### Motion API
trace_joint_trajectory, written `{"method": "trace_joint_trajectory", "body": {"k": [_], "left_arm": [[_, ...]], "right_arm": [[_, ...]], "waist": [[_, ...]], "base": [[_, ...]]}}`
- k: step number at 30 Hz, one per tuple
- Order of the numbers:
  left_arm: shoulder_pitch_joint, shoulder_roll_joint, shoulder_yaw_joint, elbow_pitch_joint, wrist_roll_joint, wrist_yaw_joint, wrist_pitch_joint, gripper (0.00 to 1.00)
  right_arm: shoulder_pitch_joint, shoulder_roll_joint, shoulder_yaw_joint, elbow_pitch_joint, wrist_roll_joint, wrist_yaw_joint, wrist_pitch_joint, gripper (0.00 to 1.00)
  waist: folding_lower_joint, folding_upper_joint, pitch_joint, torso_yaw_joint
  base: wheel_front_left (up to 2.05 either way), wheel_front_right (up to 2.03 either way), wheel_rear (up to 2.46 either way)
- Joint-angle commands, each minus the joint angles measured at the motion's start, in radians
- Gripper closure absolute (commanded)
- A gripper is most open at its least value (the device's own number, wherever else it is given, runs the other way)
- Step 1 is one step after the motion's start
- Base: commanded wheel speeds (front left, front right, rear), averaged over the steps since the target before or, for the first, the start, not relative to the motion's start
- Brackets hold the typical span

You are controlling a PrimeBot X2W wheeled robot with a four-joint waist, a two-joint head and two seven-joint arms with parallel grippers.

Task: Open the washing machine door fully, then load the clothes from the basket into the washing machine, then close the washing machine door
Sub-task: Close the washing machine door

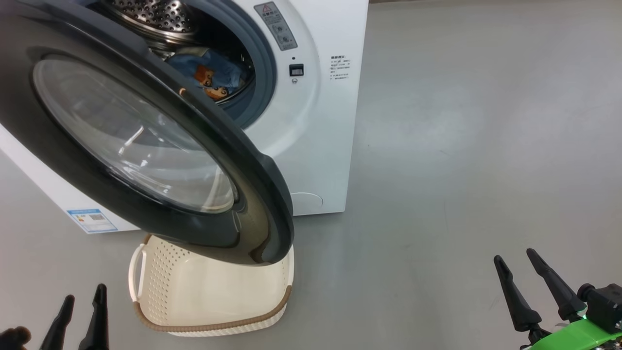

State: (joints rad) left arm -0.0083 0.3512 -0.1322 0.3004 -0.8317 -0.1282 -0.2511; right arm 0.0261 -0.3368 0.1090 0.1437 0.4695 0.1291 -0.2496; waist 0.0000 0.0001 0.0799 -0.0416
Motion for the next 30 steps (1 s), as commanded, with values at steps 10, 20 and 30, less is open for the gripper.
{"method": "trace_joint_trajectory", "body": {"k": [10, 20, 30], "left_arm": [[0.026, -0.079, 0.150, -0.042, 0.236, -0.003, -0.011, 0.00], [0.061, -0.157, 0.225, -0.076, 0.417, -0.003, -0.011, 0.00], [0.090, -0.217, 0.262, -0.112, 0.506, -0.003, -0.011, 0.00]], "right_arm": [[0.004, -0.026, -0.001, -0.028, 0.004, 0.002, -0.012, 0.00], [0.012, -0.012, -0.013, -0.031, 0.002, 0.002, -0.012, 0.00], [0.018, -0.006, -0.017, -0.030, 0.001, 0.002, -0.012, 0.00]], "waist": [[0.0000, -0.0001, -0.002, -0.019], [0.0000, -0.0001, 0.006, -0.021], [0.0000, -0.0001, 0.003, -0.016]], "base": [[0.00, 0.00, 0.00], [0.00, 0.00, 0.00], [0.00, 0.00, 0.00]]}}
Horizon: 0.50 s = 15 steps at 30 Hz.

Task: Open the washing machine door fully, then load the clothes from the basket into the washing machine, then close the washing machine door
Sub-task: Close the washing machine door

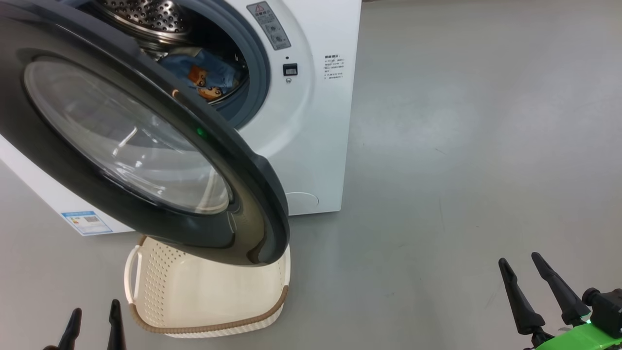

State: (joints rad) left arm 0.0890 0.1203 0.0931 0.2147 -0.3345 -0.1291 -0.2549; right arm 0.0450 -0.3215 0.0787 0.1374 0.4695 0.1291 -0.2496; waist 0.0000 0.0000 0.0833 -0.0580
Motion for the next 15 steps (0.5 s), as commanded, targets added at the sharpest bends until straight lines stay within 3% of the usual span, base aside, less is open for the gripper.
{"method": "trace_joint_trajectory", "body": {"k": [1, 13, 14, 15], "left_arm": [[-0.007, 0.012, 0.037, -0.027, 0.010, -0.002, -0.007, 0.00], [0.009, 0.006, 0.033, -0.031, 0.019, -0.002, -0.007, 0.00], [0.010, 0.006, 0.031, -0.031, 0.019, -0.002, -0.007, 0.00], [0.013, 0.005, 0.031, -0.031, 0.019, -0.002, -0.007, 0.00]], "right_arm": [[-0.002, -0.021, 0.014, -0.023, 0.001, 0.002, -0.012, 0.00], [0.007, -0.011, 0.021, -0.015, 0.003, 0.002, -0.012, 0.00], [0.009, -0.009, 0.020, -0.011, 0.005, 0.002, -0.012, 0.04], [0.008, -0.007, 0.022, -0.009, 0.007, 0.002, -0.012, 0.51]], "waist": [[0.0000, 0.0000, -0.002, 0.000], [0.0000, 0.0000, -0.036, 0.013], [0.0000, 0.0000, -0.040, 0.016], [0.0000, 0.0000, -0.043, 0.017]], "base": [[0.00, 0.00, 0.00], [0.00, 0.00, 0.00], [0.00, 0.00, 0.00], [0.00, 0.00, 0.00]]}}
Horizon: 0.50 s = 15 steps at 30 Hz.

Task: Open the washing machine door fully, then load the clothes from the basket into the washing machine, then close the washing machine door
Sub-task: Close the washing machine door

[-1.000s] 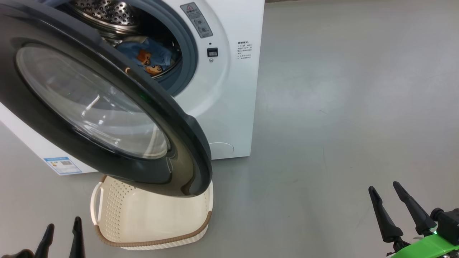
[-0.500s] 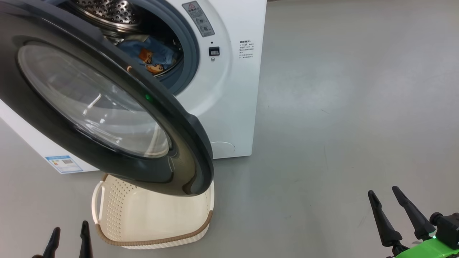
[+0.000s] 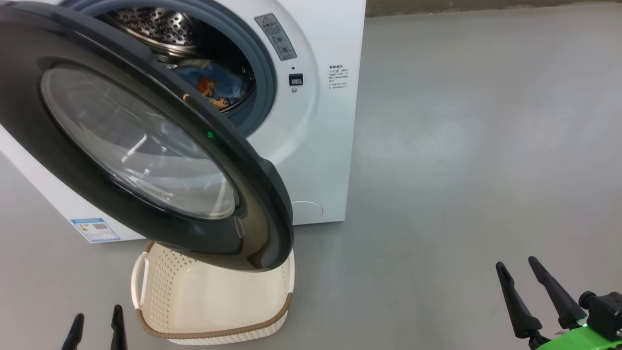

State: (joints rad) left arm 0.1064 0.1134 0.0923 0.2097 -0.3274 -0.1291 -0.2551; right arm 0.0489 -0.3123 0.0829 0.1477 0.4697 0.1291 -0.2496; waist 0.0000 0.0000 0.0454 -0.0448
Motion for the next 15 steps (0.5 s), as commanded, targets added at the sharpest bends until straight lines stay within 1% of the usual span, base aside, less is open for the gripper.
{"method": "trace_joint_trajectory", "body": {"k": [1, 2, 3, 9, 15], "left_arm": [[-0.003, 0.011, 0.034, -0.028, 0.012, -0.002, -0.007, 0.00], [0.000, 0.009, 0.037, -0.030, 0.013, -0.002, -0.007, 0.00], [0.003, 0.007, 0.039, -0.033, 0.013, -0.002, -0.007, 0.00], [0.014, -0.004, 0.042, -0.045, 0.016, -0.002, -0.007, 0.00], [0.002, -0.015, 0.041, -0.053, 0.020, -0.002, -0.007, 0.00]], "right_arm": [[0.004, -0.014, 0.021, -0.017, 0.009, 0.002, -0.012, 0.68], [0.001, -0.013, 0.026, -0.016, 0.011, 0.002, -0.012, 0.90], [-0.003, -0.009, 0.032, -0.016, 0.015, 0.002, -0.012, 1.00], [-0.049, 0.016, 0.056, -0.028, 0.025, 0.002, -0.012, 1.00], [-0.141, 0.052, 0.107, -0.064, 0.031, 0.002, -0.012, 1.00]], "waist": [[0.0000, 0.0000, -0.009, 0.005], [0.0000, 0.0000, -0.013, 0.006], [0.0000, 0.0000, -0.016, 0.007], [0.0000, 0.0000, -0.023, 0.017], [0.0000, 0.0000, -0.027, 0.043]], "base": [[0.00, 0.00, 0.00], [0.00, 0.00, 0.00], [0.00, 0.00, 0.00], [0.00, 0.00, 0.00], [0.00, 0.00, 0.00]]}}
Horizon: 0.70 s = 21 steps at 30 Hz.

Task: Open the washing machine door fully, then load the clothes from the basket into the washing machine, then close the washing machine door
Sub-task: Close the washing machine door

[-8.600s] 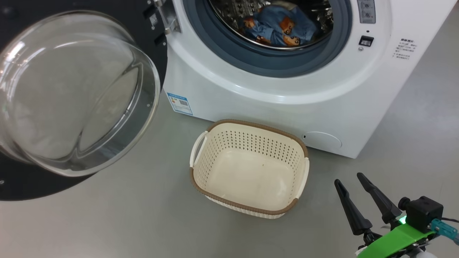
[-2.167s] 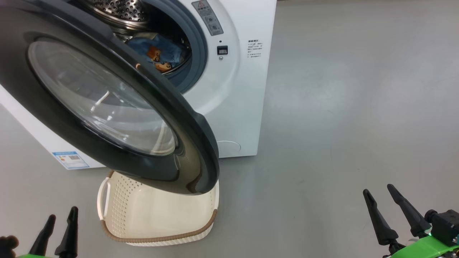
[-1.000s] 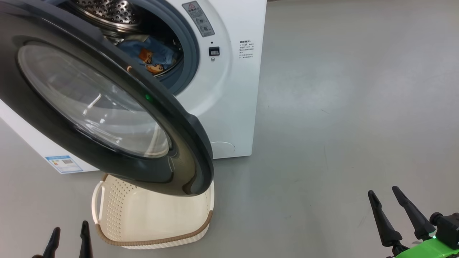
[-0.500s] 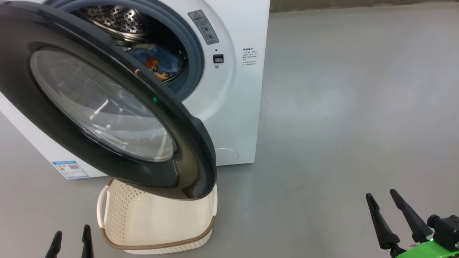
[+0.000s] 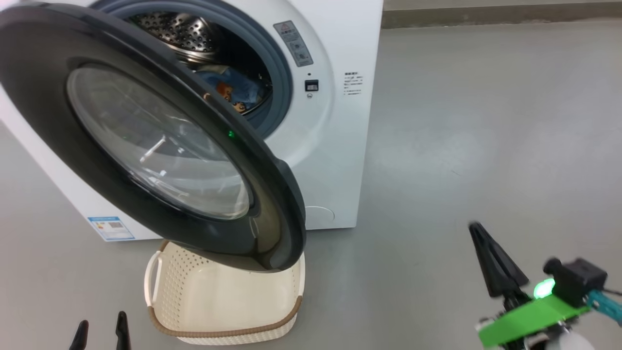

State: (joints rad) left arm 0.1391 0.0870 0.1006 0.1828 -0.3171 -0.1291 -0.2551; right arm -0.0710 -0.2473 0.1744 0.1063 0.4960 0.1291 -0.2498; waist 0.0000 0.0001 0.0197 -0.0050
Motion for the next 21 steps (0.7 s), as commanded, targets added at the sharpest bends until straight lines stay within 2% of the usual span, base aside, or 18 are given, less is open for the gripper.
{"method": "trace_joint_trajectory", "body": {"k": [1, 14, 21], "left_arm": [[-0.032, 0.011, 0.033, -0.031, 0.010, -0.002, -0.007, 0.00], [-0.043, -0.007, 0.020, -0.083, 0.011, -0.002, -0.007, 0.00], [-0.048, -0.014, 0.014, -0.091, 0.008, -0.002, -0.007, 0.00]], "right_arm": [[-0.040, -0.005, 0.025, -0.032, 0.012, 0.002, -0.012, 1.00], [-0.301, 0.012, 0.208, -0.161, 0.044, 0.002, -0.012, 1.00], [-0.367, 0.030, 0.331, -0.157, 0.055, 0.002, -0.012, 1.00]], "waist": [[0.0000, -0.0001, -0.001, 0.007], [0.0000, -0.0001, 0.002, 0.074], [0.0000, -0.0001, 0.012, 0.114]], "base": [[0.00, 0.00, 0.00], [0.00, 0.00, 0.00], [0.00, 0.00, 0.00]]}}
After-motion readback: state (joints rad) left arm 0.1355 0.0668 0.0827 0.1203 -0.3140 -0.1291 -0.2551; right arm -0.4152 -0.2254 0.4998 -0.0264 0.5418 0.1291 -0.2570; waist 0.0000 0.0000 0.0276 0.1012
